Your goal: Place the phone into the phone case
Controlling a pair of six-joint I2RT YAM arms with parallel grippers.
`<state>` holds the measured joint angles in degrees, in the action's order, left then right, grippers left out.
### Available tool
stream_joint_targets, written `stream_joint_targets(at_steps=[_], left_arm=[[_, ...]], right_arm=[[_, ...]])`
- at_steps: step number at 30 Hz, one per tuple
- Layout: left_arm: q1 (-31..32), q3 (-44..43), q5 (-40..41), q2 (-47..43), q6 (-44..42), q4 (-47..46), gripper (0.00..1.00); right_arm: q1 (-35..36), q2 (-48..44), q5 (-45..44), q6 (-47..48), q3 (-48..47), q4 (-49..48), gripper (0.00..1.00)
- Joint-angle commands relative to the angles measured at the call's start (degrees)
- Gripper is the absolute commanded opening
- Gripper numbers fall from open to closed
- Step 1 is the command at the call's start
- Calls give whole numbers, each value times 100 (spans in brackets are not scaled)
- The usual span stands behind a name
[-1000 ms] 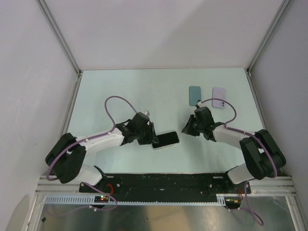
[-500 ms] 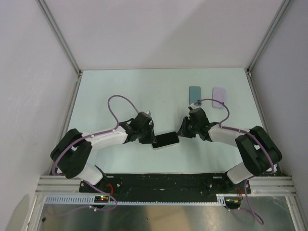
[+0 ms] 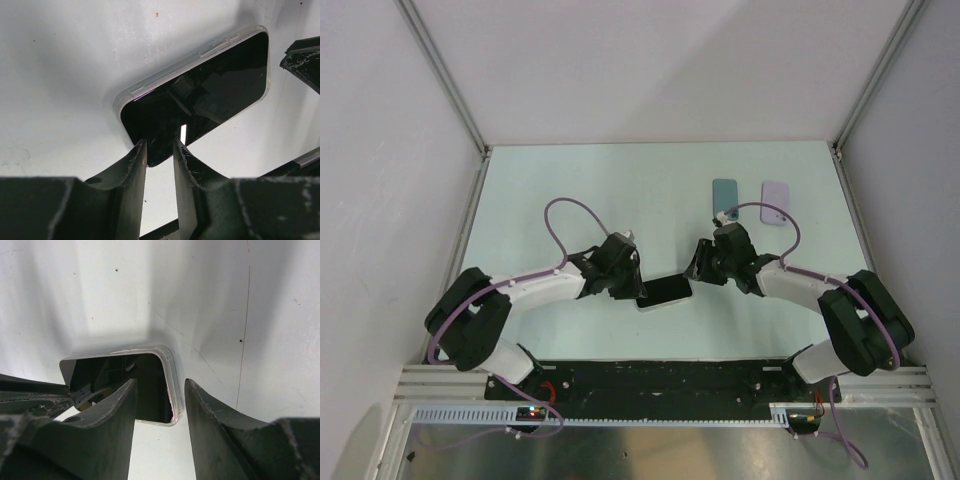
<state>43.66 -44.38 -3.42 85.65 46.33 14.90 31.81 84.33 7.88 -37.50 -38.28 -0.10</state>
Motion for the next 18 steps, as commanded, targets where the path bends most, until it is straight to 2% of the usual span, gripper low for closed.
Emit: stream_joint_targets(at_steps=[1, 6, 9, 11, 18], left_arm=[[32, 5, 44, -96, -81, 5, 33], [40, 43, 37, -163, -79, 19, 34], [43, 109, 91, -290, -92, 29, 42], [41, 126, 101, -372, -96, 48, 44], [41, 162, 229, -490, -151, 150, 46]], right_arm=[[88, -135, -119, -1, 49, -15, 47], [193, -21, -178, -43, 49, -34, 46], [209, -19, -285, -17, 49, -19, 46], [213, -26, -320, 0, 49, -17, 46], [250, 12, -388, -4, 49, 213, 46]])
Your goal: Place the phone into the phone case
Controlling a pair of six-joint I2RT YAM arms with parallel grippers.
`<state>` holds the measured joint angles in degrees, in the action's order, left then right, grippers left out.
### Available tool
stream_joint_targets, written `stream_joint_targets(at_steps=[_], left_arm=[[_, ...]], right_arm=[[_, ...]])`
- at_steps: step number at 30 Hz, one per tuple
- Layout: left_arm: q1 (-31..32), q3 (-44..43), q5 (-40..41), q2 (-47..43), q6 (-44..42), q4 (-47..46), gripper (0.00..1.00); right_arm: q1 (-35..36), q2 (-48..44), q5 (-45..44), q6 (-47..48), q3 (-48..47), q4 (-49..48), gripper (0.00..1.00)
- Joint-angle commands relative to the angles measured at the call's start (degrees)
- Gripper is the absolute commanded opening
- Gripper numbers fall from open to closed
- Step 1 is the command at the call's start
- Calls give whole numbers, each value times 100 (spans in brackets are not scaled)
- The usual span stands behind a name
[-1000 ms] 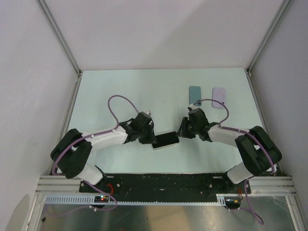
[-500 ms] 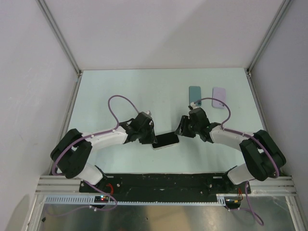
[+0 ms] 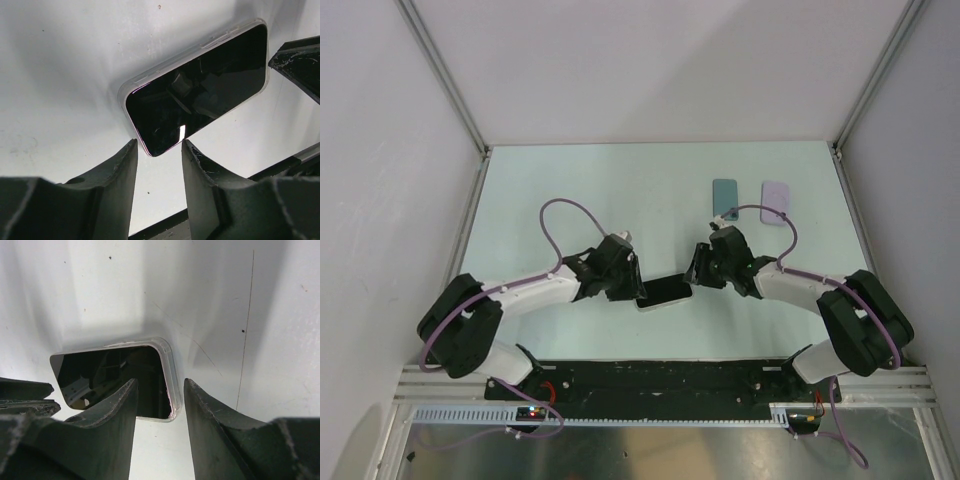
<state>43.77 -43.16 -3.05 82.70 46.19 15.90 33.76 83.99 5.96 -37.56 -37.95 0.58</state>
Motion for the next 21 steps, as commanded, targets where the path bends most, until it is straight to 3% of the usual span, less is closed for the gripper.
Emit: stream_joint_targets(at_steps=[1, 10, 21], left_arm=[[28, 42, 187, -181, -133, 56, 46], [28, -51, 106, 25, -113, 52, 46], [74, -208, -49, 327, -53, -52, 36]], right_arm=[[63, 56, -202, 7, 25, 154, 46], [154, 147, -115, -19, 96, 15, 46], [282, 224, -126, -74, 97, -4, 43]])
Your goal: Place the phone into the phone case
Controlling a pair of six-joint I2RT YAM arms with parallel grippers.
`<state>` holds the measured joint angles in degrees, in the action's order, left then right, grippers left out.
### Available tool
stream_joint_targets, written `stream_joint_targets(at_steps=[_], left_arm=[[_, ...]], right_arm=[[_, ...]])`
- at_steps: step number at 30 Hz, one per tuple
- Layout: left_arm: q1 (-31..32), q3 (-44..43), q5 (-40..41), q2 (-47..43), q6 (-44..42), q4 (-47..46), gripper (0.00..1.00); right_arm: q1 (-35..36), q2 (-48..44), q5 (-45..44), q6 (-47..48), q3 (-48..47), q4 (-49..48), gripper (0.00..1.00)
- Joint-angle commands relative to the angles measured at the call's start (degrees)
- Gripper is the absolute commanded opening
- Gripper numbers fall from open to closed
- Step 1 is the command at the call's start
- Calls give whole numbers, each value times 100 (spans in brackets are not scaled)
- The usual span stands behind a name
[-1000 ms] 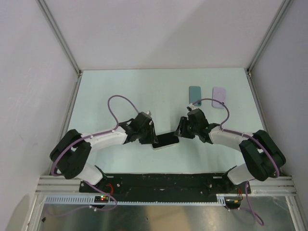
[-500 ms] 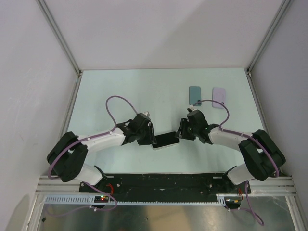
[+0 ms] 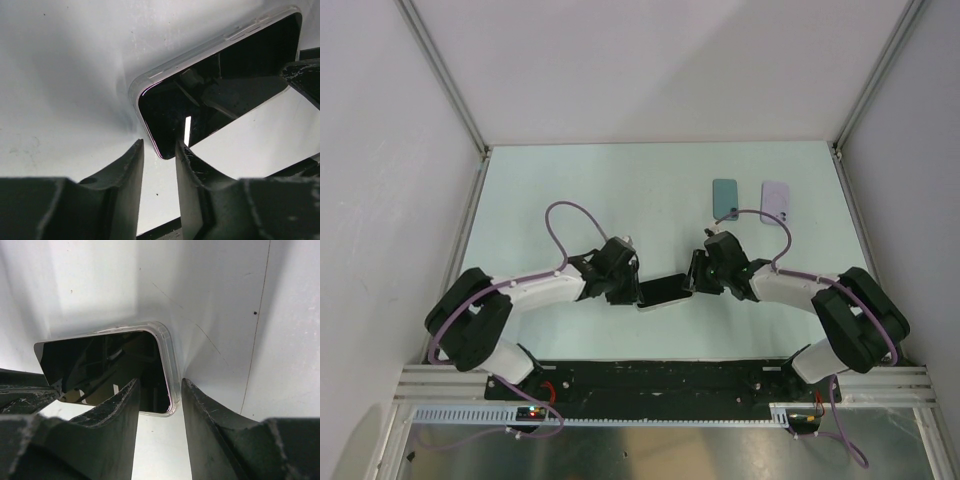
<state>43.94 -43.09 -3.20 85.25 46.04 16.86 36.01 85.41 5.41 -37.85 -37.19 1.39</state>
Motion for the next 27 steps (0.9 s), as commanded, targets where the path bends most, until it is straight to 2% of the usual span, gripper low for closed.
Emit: stream_joint_targets(at_steps=[1, 12, 27], left_arm=[[64, -229, -46, 93, -36, -157, 34], [184, -407, -203, 331, -55, -210, 2], [361, -373, -340, 778, 130, -513, 0]], right_arm=[[69, 95, -73, -51, 20, -85, 43], [188, 190, -56, -116, 23, -260, 39], [457, 423, -52, -254, 19, -468, 40]])
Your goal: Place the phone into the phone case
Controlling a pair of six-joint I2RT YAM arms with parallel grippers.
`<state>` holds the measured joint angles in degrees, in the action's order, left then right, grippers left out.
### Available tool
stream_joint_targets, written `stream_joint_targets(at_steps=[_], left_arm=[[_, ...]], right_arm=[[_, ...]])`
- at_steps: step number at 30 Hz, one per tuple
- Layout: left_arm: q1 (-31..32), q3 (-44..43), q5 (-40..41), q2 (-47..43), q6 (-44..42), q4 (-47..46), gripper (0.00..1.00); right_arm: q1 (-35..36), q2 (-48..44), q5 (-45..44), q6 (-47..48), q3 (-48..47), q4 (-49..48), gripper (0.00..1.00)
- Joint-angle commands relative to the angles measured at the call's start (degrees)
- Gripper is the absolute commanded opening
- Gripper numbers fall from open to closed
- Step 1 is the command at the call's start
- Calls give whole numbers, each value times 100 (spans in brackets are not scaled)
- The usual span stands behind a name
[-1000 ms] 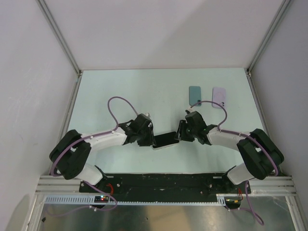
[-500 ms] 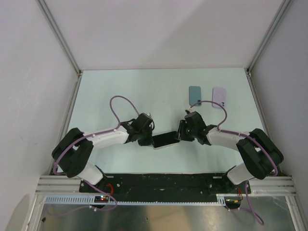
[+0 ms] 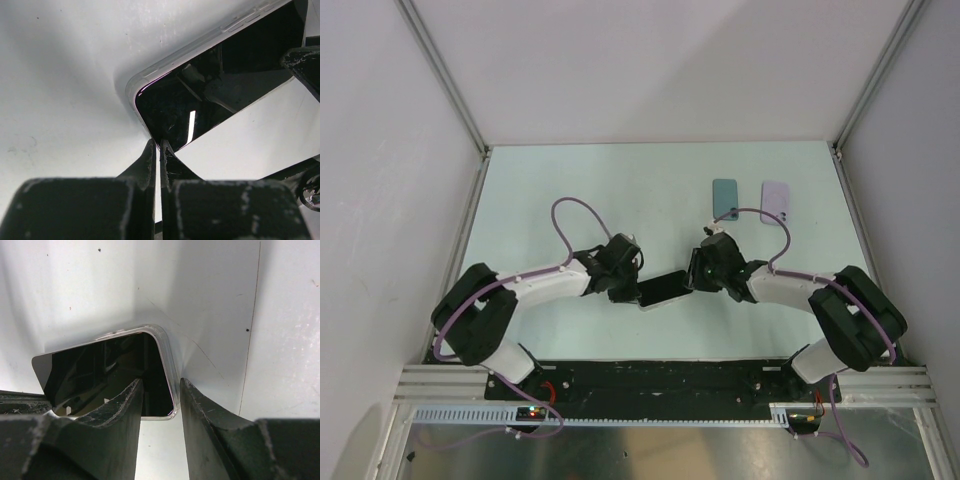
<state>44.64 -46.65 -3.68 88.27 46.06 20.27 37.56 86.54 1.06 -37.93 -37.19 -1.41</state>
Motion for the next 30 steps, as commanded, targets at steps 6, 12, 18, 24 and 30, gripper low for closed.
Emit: stream_joint_targets(at_steps=[6, 12, 18, 24, 30], left_arm=[[314, -75, -398, 686, 192, -1016, 0], [318, -158, -534, 889, 260, -1208, 0], [331, -238, -619, 1154, 259, -1303, 0], [383, -105, -621, 1371, 300, -1450, 0], [467, 62, -511, 1461, 328, -1508, 0]], right_arm=[[391, 380, 378, -278, 19, -218, 41], [437, 409, 405, -257, 19, -211, 42], [479, 486, 507, -283, 19, -285, 43], [539, 555, 499, -302, 19, -301, 43], [557, 584, 525, -336, 19, -372, 43]])
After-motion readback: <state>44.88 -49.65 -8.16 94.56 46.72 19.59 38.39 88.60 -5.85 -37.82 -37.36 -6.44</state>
